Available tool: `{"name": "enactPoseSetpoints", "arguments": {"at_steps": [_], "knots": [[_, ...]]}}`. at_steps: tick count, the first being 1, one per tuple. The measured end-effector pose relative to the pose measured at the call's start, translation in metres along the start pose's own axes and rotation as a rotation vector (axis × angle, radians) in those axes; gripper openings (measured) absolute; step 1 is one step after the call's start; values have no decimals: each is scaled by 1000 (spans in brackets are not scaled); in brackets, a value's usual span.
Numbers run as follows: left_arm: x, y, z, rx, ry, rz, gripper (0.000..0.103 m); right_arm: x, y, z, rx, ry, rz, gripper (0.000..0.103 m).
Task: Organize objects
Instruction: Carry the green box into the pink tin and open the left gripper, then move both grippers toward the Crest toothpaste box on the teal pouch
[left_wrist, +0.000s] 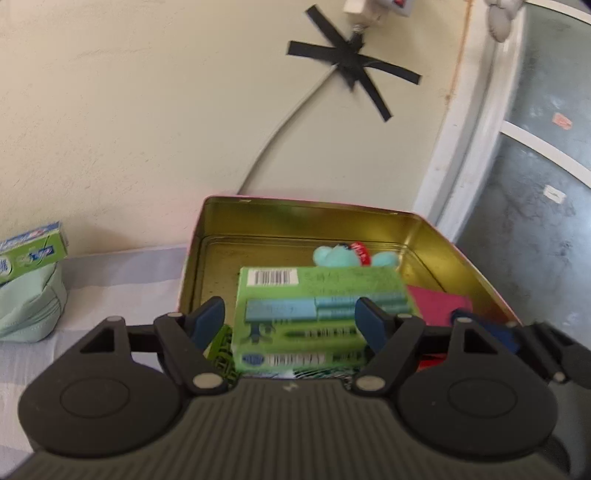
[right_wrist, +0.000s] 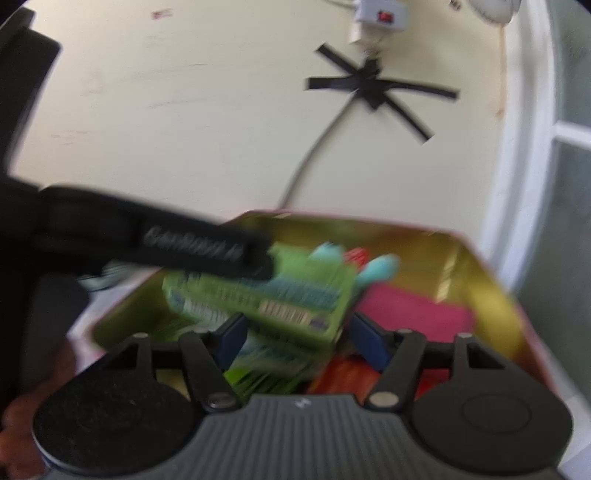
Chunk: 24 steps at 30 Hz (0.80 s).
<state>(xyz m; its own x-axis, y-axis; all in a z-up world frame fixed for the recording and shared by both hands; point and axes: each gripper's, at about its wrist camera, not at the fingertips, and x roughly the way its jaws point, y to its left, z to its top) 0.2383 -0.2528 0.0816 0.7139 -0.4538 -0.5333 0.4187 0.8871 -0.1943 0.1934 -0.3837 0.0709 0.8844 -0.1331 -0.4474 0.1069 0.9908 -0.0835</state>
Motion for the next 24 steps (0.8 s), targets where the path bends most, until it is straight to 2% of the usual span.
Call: {"name": "enactPoseSetpoints", "arguments": {"at_steps": [1, 3, 9, 16, 20, 24], "knots": [[-2, 3, -2, -17, -1, -12, 79, 0, -3, 0, 27, -9, 2, 78], [-9, 6, -7, -26, -6, -16, 79, -3, -12, -5, 96, -25, 40, 78], [-31, 10, -25, -32, -29, -5, 79, -28, -18, -29, 149, -75, 32, 78], [-72, 4, -47, 32, -94, 20, 79, -69, -17, -50, 214, -137, 24, 80], [-94, 6, -64, 52, -123, 42, 79, -85, -11, -60, 225, -154, 18, 82], [-104, 13, -80, 64, -113, 79, 79, -92, -1, -71, 238, -117, 56, 82]]}}
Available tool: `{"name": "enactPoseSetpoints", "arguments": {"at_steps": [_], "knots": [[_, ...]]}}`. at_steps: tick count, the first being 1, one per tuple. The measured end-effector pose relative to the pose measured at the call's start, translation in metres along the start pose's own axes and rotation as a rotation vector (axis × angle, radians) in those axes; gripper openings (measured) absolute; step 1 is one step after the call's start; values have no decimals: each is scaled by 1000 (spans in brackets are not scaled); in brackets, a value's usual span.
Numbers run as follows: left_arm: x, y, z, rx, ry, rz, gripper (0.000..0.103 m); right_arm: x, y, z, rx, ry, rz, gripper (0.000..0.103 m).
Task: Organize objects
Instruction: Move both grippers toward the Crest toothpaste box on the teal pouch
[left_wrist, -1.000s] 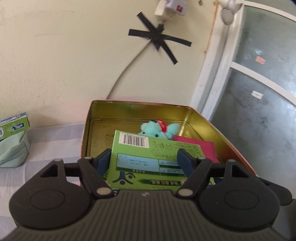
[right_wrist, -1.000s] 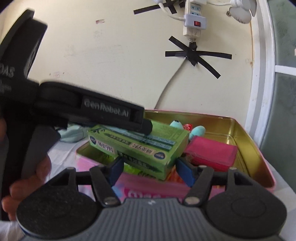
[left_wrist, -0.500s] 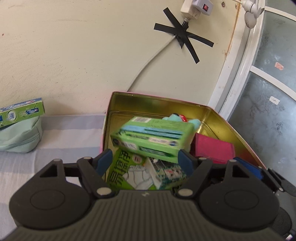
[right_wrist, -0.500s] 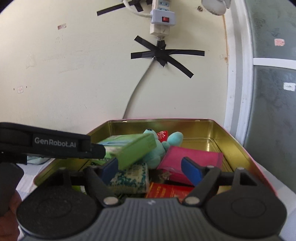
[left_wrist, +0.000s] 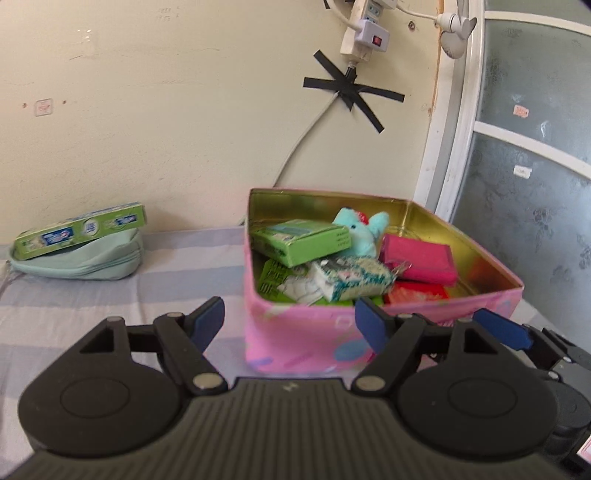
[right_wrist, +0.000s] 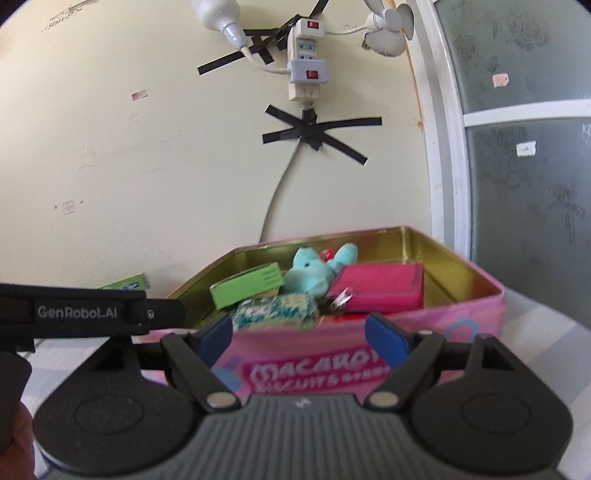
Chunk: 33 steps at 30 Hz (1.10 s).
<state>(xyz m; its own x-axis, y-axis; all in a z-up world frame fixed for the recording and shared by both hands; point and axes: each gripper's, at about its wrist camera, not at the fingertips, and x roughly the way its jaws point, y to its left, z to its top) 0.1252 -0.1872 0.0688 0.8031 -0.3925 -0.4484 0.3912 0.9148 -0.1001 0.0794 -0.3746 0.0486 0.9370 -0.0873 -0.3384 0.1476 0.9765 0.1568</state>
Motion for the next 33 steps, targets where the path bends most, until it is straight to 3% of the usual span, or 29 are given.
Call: {"name": "enactPoseSetpoints", "arguments": {"at_steps": [9, 14, 24, 28, 33], "knots": [[-1, 37, -28, 4, 77, 104, 80, 17, 30, -24, -61, 185, 79, 82], [4, 71, -33, 3, 124, 179, 79, 32, 54, -29, -75, 289, 166, 83], [9, 152, -30, -54, 188, 294, 79, 53, 136, -34, -224, 354, 277, 83], [7, 178, -26, -62, 190, 336, 80, 65, 166, -36, -260, 365, 292, 89], [7, 210, -20, -97, 191, 364, 80, 76, 197, -38, -330, 376, 329, 89]]}}
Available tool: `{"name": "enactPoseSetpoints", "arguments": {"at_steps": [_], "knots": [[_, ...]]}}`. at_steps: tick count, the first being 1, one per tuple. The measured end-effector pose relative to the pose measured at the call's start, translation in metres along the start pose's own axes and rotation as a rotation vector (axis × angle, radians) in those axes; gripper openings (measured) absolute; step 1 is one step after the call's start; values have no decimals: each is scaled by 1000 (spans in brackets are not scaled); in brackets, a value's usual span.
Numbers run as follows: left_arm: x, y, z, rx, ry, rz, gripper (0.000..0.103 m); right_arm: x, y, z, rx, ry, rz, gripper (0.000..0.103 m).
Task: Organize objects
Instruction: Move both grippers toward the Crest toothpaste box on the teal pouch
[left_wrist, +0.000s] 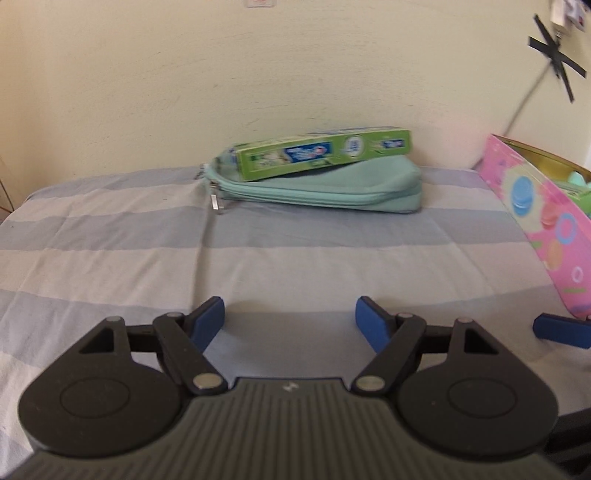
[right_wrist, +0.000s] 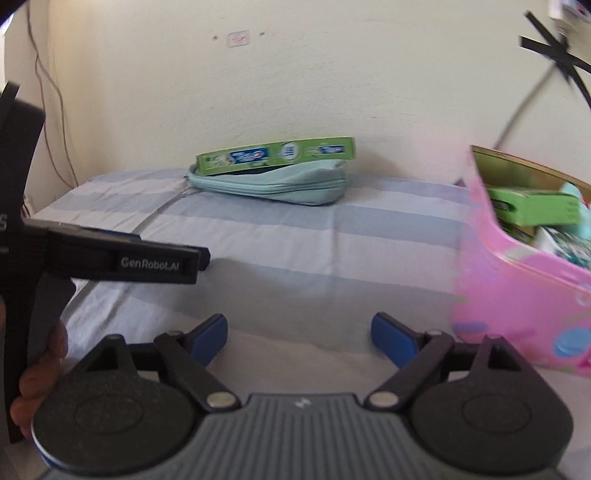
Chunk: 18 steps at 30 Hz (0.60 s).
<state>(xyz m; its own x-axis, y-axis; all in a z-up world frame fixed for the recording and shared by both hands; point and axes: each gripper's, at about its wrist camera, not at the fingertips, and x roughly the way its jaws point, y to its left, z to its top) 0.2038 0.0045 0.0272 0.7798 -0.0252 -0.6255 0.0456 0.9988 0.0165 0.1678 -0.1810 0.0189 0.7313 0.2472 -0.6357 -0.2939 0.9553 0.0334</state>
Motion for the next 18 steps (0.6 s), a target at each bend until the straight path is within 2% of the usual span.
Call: {"name": "enactPoseSetpoints", "arguments": {"at_steps": [5, 7, 12, 18], "knots": [[6, 16, 7, -29, -4, -11, 80, 21, 14, 16, -21, 14, 16, 91], [7, 16, 8, -27, -4, -26, 87, 30, 17, 23, -22, 18, 15, 91], [9, 21, 8, -41, -4, -63, 90, 45, 18, 35, -9, 22, 20, 92], [7, 23, 7, -58, -7, -77, 91, 40, 7, 31, 65, -9, 45, 90]]}}
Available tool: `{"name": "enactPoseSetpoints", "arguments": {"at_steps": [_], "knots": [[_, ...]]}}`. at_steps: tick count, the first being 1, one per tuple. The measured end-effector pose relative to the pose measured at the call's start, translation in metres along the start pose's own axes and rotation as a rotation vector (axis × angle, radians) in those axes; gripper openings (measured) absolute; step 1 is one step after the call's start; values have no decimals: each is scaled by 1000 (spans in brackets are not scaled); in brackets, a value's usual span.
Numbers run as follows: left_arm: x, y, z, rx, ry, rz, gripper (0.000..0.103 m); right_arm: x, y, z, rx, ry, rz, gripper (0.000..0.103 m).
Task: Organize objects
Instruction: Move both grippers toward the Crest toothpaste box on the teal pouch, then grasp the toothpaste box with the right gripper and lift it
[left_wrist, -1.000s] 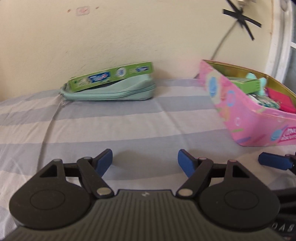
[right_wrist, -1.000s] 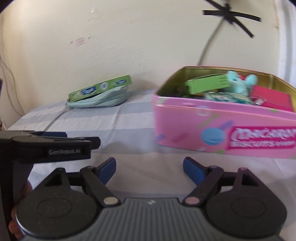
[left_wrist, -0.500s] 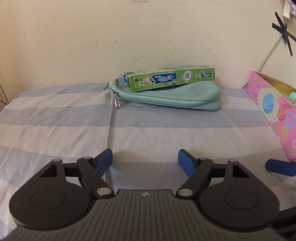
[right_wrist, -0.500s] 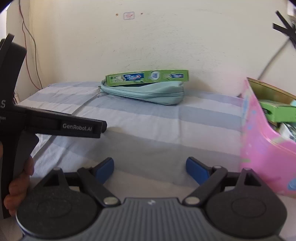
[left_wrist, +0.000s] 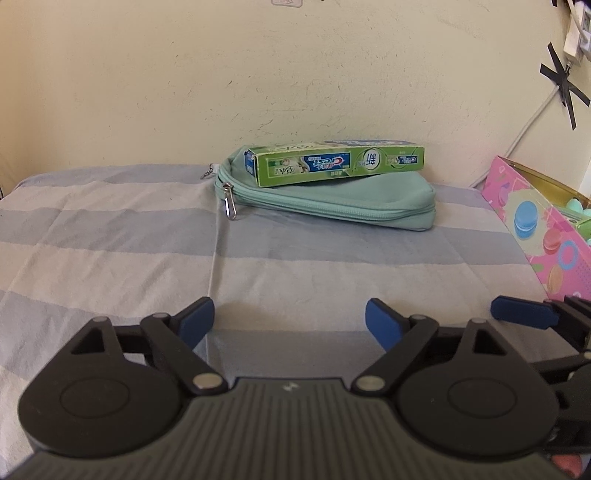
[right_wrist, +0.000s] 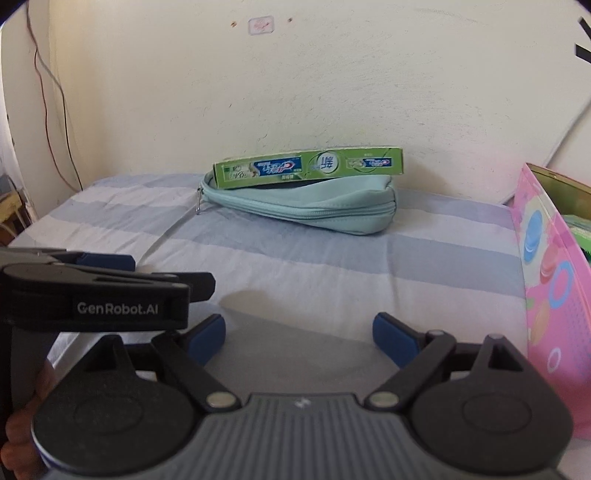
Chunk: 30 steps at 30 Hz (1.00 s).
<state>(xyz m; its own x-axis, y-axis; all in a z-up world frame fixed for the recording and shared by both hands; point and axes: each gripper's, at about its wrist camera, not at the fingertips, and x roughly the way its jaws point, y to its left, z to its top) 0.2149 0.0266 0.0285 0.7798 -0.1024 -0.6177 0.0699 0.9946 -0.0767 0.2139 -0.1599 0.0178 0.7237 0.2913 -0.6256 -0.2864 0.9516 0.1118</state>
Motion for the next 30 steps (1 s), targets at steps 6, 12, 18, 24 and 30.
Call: {"name": "enactPoseSetpoints", "arguments": {"at_steps": [6, 12, 18, 24, 30], "knots": [[0, 4, 1, -30, 5, -9, 95, -2, -8, -1, 47, -13, 21, 90], [-2, 9, 2, -50, 0, 3, 95, 0, -7, 0, 44, -8, 14, 90], [3, 29, 4, -104, -4, 57, 95, 6, -16, 23, 88, -85, -23, 86], [5, 25, 3, -91, -5, 48, 96, 42, -62, 100, 394, -136, 5, 87], [7, 24, 3, -96, -3, 37, 99, 116, -116, 142, 717, -30, 51, 88]]}}
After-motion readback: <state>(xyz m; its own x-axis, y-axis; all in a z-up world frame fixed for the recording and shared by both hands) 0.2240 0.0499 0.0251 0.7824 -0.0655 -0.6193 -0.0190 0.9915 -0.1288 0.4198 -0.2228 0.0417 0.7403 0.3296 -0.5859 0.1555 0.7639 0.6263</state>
